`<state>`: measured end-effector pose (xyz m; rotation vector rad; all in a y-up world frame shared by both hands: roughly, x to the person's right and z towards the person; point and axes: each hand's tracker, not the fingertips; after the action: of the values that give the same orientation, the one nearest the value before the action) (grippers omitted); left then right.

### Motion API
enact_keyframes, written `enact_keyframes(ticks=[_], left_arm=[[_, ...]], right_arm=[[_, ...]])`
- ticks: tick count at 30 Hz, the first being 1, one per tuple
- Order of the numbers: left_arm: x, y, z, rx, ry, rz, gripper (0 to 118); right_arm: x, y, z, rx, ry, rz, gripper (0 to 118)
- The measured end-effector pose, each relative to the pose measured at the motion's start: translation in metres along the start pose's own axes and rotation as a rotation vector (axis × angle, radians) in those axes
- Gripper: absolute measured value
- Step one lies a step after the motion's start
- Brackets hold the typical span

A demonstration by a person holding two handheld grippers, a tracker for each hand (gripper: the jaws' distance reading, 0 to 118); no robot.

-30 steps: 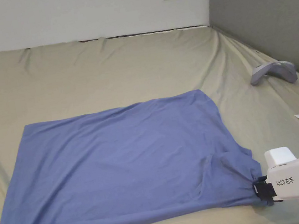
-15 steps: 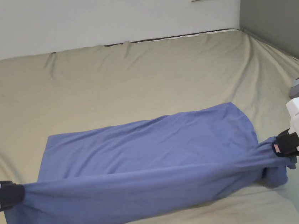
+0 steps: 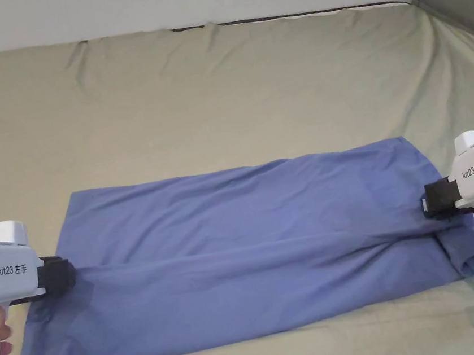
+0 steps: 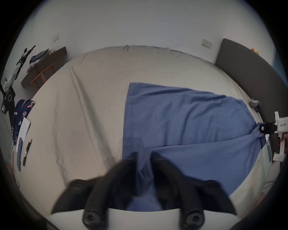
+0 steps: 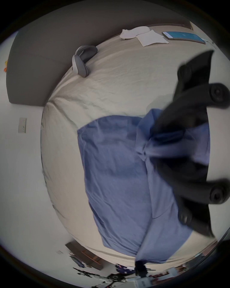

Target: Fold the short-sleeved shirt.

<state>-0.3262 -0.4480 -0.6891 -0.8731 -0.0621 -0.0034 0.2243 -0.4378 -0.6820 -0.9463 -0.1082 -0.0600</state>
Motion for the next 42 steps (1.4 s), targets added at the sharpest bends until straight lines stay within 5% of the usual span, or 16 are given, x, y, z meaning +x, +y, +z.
enact_keyframes(ticks=[2, 3, 6, 9, 10, 11, 13, 14, 17, 30, 31, 34, 35, 38, 40, 42], left_arm=[[0.001, -0.002, 0.013, 0.066, 0.007, 0.016, 88], [0.002, -0.003, 0.026, 0.113, 0.010, 0.016, 100], [0.008, -0.018, 0.077, 0.278, 0.020, -0.023, 102], [0.017, -0.045, 0.129, 0.384, 0.014, -0.025, 96], [0.023, -0.057, 0.144, 0.414, 0.037, -0.034, 95], [0.027, -0.067, 0.155, 0.442, 0.041, -0.026, 90], [0.032, -0.092, 0.173, 0.494, 0.027, -0.028, 56], [0.035, -0.103, 0.175, 0.490, 0.038, -0.033, 23], [0.038, -0.144, 0.166, 0.537, 0.132, -0.081, 0], [-0.001, -0.142, 0.114, 0.278, 0.056, 0.067, 0], [-0.006, -0.133, 0.101, 0.241, 0.074, 0.098, 7], [-0.015, -0.113, 0.069, 0.142, 0.046, 0.152, 62], [-0.016, -0.108, 0.058, 0.106, 0.054, 0.162, 65], [-0.013, -0.106, 0.032, 0.023, 0.044, 0.165, 62], [-0.007, -0.109, 0.025, -0.035, 0.023, 0.134, 9], [0.008, -0.116, 0.032, 0.041, 0.089, 0.030, 7]], right_arm=[[0.001, -0.004, 0.018, 0.099, -0.022, 0.010, 85], [0.005, -0.005, 0.029, 0.159, -0.042, 0.015, 95], [0.007, -0.025, 0.078, 0.377, -0.018, 0.036, 97], [0.004, -0.060, 0.121, 0.480, 0.027, 0.086, 86], [0.001, -0.074, 0.133, 0.496, 0.047, 0.124, 75], [0.000, -0.084, 0.138, 0.504, 0.030, 0.155, 51], [-0.010, -0.115, 0.152, 0.555, -0.046, 0.187, 14], [-0.012, -0.127, 0.155, 0.586, -0.077, 0.206, 11], [-0.014, -0.158, 0.161, 0.605, -0.019, 0.124, 4], [-0.024, -0.180, 0.157, 0.591, 0.006, 0.094, 1], [-0.026, -0.180, 0.157, 0.588, 0.006, 0.095, 1], [-0.029, -0.180, 0.155, 0.579, 0.007, 0.110, 1], [-0.029, -0.181, 0.155, 0.576, 0.008, 0.111, 1], [-0.029, -0.180, 0.155, 0.571, 0.003, 0.112, 1], [-0.027, -0.179, 0.154, 0.563, -0.001, 0.103, 1], [-0.022, -0.178, 0.152, 0.554, 0.000, 0.092, 1]])
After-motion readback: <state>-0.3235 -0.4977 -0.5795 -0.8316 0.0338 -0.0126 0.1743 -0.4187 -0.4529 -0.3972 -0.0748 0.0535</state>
